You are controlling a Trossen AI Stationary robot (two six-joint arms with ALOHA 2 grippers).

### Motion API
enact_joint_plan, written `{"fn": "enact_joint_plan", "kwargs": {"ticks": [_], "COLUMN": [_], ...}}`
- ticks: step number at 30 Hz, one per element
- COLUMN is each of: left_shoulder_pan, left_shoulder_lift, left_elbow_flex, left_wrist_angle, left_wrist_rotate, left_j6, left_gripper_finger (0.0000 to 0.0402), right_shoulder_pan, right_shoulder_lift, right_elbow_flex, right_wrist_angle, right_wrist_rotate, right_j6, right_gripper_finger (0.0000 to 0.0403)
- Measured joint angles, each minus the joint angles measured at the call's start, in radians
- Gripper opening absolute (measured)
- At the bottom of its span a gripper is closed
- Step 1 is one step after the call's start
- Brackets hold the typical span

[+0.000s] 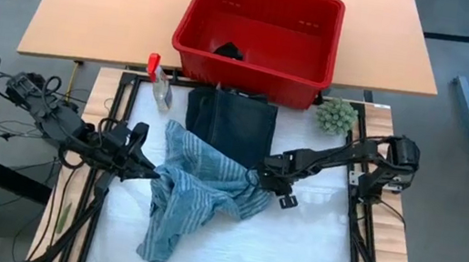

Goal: Fold Laundry from Bin
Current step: Fold the blue long sleeve on the table

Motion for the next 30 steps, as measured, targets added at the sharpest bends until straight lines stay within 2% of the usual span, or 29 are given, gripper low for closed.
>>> {"fn": "enact_joint_plan", "kwargs": {"ticks": [2, 3, 6, 8, 12, 14, 17, 21, 25, 28, 30], "left_shoulder_pan": [-0.001, -0.001, -0.001, -0.001, -0.001, -0.001, -0.001, 0.000, 0.013, 0.031, 0.047], "left_shoulder_lift": [0.000, 0.000, -0.005, -0.012, -0.014, -0.019, -0.028, -0.015, 0.016, 0.026, 0.023], "left_elbow_flex": [0.000, 0.000, 0.000, -0.001, -0.001, -0.001, 0.032, 0.110, 0.197, 0.260, 0.305], "left_wrist_angle": [0.000, 0.001, 0.026, 0.083, 0.393, 0.558, 0.621, 0.619, 0.619, 0.600, 0.570], "left_wrist_rotate": [0.000, 0.001, 0.008, 0.017, 0.068, 0.100, 0.072, 0.001, -0.116, -0.246, -0.294], "left_j6": [0.004, 0.004, 0.012, 0.038, 0.160, 0.227, 0.303, 0.362, 0.456, 0.539, 0.605], "left_gripper_finger": [0.0000, 0.0000, 0.0000, 0.0000, 0.0000, 0.0000, 0.0000, 0.0000, 0.0000, 0.0000, 0.0000], "right_shoulder_pan": [-0.001, -0.001, 0.000, 0.001, 0.007, 0.000, -0.016, -0.027, -0.027, -0.028, -0.028], "right_shoulder_lift": [-0.028, -0.054, -0.148, -0.245, -0.421, -0.516, -0.663, -0.842, -0.975, -1.002, -0.992], "right_elbow_flex": [-0.005, -0.002, 0.033, 0.108, 0.270, 0.373, 0.516, 0.651, 0.674, 0.675, 0.671], "right_wrist_angle": [-0.025, -0.041, -0.193, -0.324, -0.628, -0.706, -0.759, -0.618, -0.322, -0.171, -0.118], "right_wrist_rotate": [0.001, 0.007, 0.024, 0.027, -0.044, -0.079, -0.104, -0.067, 0.156, 0.315, 0.451], "right_j6": [0.025, 0.041, 0.103, 0.137, 0.217, 0.302, 0.436, 0.546, 0.628, 0.568, 0.500], "right_gripper_finger": [0.0027, 0.0020, 0.0024, 0.0021, 0.0017, 0.0017, 0.0017, 0.0017, 0.0017, 0.0017, 0.0017]}}
